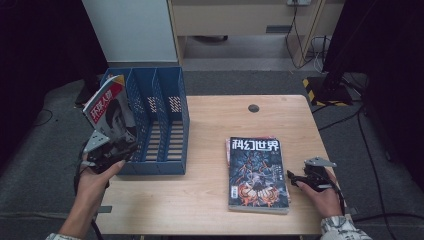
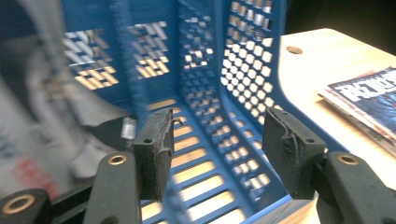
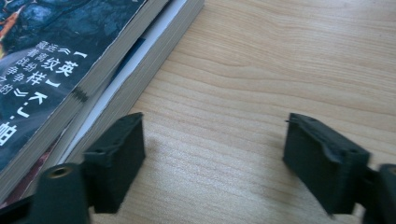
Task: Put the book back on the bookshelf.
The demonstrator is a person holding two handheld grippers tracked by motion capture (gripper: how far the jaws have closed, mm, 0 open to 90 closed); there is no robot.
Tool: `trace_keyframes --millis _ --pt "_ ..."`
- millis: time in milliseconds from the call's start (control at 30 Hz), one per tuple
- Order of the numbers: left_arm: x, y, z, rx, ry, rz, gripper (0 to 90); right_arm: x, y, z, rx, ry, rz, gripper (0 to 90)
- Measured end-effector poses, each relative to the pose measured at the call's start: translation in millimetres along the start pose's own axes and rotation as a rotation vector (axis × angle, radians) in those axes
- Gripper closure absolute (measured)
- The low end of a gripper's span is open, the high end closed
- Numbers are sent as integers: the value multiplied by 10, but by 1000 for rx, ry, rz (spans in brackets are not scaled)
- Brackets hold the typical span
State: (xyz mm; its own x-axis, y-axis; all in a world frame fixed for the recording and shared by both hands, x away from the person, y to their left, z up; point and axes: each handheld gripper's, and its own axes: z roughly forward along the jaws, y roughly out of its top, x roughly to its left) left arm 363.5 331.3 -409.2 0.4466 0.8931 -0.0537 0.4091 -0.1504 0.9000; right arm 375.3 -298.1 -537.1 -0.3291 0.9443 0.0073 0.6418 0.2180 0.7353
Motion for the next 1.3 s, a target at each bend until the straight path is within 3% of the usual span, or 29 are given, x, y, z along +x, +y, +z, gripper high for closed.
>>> trace_keyframes --millis 233,400,500,667,833,1067,1300 --pt "-330 61 276 32 -76 44 432 27 111 -125 -82 -11 -28 377" --pt "-524 59 451 51 -117 53 431 74 176 -186 -117 -15 -48 503" --pt "-666 73 592 92 -152 73 439 94 206 -215 -133 -6 -49 554" --pt "-924 96 792 107 -193 103 424 165 232 -241 -147 37 -54 608" --pt "-1180 93 1021 125 -241 102 407 238 247 -193 -140 88 -74 609" --pt "-1565 54 1338 140 -314 91 398 330 284 -146 -135 150 -86 490" --pt "-1920 -104 1615 208 -380 68 373 365 296 -78 -127 182 -93 404"
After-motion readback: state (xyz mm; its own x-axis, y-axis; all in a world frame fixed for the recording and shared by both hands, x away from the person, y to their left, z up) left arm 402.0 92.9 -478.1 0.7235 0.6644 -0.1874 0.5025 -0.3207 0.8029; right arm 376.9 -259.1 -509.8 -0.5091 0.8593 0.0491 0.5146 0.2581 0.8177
